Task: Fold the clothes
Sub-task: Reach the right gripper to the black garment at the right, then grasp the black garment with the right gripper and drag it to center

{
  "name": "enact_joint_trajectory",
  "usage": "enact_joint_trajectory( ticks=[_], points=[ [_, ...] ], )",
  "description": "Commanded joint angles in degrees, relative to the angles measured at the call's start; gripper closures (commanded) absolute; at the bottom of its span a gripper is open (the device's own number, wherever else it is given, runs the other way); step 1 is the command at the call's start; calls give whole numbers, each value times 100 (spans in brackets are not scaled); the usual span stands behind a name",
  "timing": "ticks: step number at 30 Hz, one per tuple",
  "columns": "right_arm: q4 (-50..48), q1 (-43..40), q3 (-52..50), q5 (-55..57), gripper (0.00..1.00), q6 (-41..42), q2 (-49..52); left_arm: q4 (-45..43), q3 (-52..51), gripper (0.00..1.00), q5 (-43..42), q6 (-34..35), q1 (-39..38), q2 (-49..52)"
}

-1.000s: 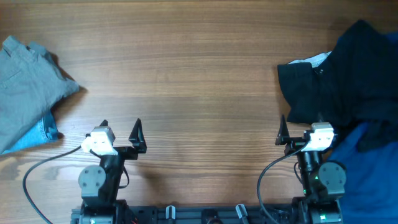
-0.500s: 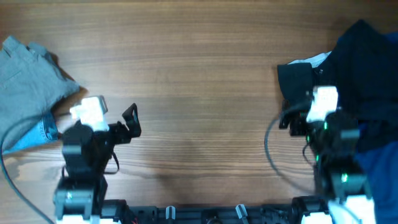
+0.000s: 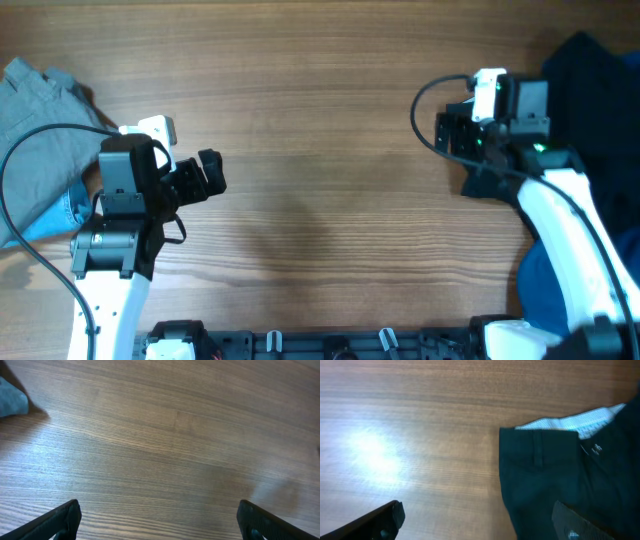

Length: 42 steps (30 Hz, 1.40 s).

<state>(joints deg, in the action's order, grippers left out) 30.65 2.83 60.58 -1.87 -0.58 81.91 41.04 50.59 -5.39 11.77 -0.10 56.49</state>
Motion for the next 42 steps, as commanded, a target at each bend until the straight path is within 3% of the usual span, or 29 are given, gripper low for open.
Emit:
enact_joint_trajectory(
  ticks=[1, 10, 14, 16, 17, 21, 22, 26, 33, 42],
  points=[
    [-369, -13, 101, 284, 1, -79, 741, -9, 114, 0, 52, 72, -11, 0],
    [-1296, -13, 101, 979, 2, 540, 2282, -4, 114, 0, 52, 72, -11, 0],
    [-1499, -13, 101, 1067, 12, 686, 2728, -4, 114, 0, 52, 72, -11, 0],
    [-1499, -13, 101, 1318, 29, 916, 2848, -4, 114, 0, 50, 72, -11, 0],
    [-1488, -13, 101, 1440, 49, 1071, 2857, -2, 114, 0, 50, 72, -11, 0],
    [-1572, -13, 109, 1504, 92, 1193, 2758, -2, 114, 0, 50, 72, -11, 0],
    [-1567, -13, 125, 1499, 96, 1198, 2712, -2, 114, 0, 50, 72, -11, 0],
    [-1390, -7, 330, 1185, 96, 968, 2330, -2, 114, 0, 50, 72, -11, 0],
    [-964, 186, 1331, -1036, 96, 149, 1091, 0, 114, 0, 50, 72, -11, 0],
    [-1585, 2039, 1609, -2500, 96, 50, 636, 66, 114, 0, 28, 74, -11, 0]
  ],
)
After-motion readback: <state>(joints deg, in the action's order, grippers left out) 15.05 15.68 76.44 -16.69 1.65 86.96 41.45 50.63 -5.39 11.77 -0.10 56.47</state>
